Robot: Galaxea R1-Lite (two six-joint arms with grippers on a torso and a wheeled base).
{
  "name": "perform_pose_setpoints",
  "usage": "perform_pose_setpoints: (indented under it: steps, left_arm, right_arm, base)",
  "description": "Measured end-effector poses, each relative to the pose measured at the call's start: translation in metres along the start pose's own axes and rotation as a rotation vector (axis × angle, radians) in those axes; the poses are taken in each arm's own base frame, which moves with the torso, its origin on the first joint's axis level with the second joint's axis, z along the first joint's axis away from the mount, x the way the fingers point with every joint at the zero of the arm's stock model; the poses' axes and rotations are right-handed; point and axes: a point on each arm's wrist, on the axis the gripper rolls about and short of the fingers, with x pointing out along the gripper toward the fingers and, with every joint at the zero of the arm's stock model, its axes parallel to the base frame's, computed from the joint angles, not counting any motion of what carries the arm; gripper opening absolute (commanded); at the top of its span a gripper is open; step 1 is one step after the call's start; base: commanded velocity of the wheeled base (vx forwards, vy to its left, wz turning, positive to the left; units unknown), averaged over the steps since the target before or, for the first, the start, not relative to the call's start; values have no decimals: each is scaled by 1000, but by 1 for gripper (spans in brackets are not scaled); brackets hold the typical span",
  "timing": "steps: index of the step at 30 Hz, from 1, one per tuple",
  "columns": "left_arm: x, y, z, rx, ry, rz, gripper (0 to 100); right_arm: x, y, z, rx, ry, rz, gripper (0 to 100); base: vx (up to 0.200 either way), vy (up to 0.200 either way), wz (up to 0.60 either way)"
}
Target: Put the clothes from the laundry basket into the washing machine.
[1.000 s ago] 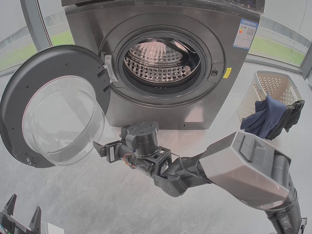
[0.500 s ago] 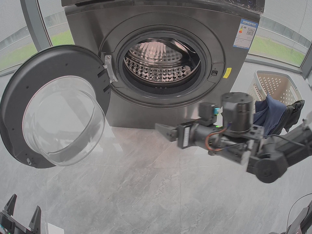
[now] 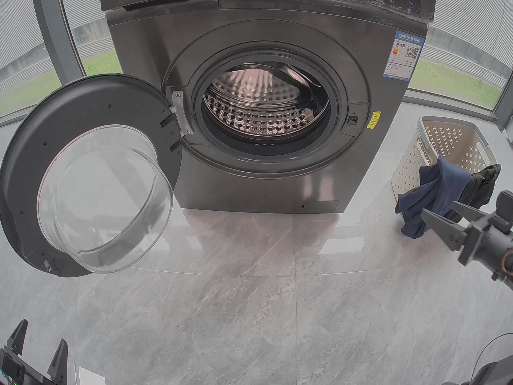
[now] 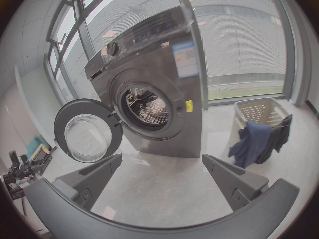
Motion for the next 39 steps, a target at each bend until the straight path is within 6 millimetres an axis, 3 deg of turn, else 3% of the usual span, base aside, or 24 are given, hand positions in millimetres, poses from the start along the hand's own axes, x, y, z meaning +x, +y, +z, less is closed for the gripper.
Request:
perform_pose_setpoints:
  steps: [5, 9, 17, 20, 23, 39]
  left_arm:
    - [0, 0, 0, 0, 0, -1, 100]
    - [0, 0, 0, -1, 0, -1, 100]
    - [0, 0, 0, -2, 0, -3, 100]
    - [0, 0, 0, -2, 0, -3, 100]
    - [0, 0, 0, -3, 0, -3, 100]
    - [0, 0, 0, 5, -1, -1, 100]
  right_arm:
    - [-55, -19, -16, -24, -50, -104, 100]
    - [-95, -25, -41, -37, -38, -174, 100]
    - [-148, -26, -97, -66, -7, -287, 100]
    - [-157, -25, -117, -98, 5, -324, 100]
    - [-162, -24, -126, -120, -24, -338, 100]
    - [-167, -22, -130, -129, -96, -342, 100]
  base:
    - [0, 0, 0]
    - [0, 0, 0]
    - [0, 0, 0]
    - [0, 0, 0]
    - [0, 0, 0]
    - [0, -188, 0]
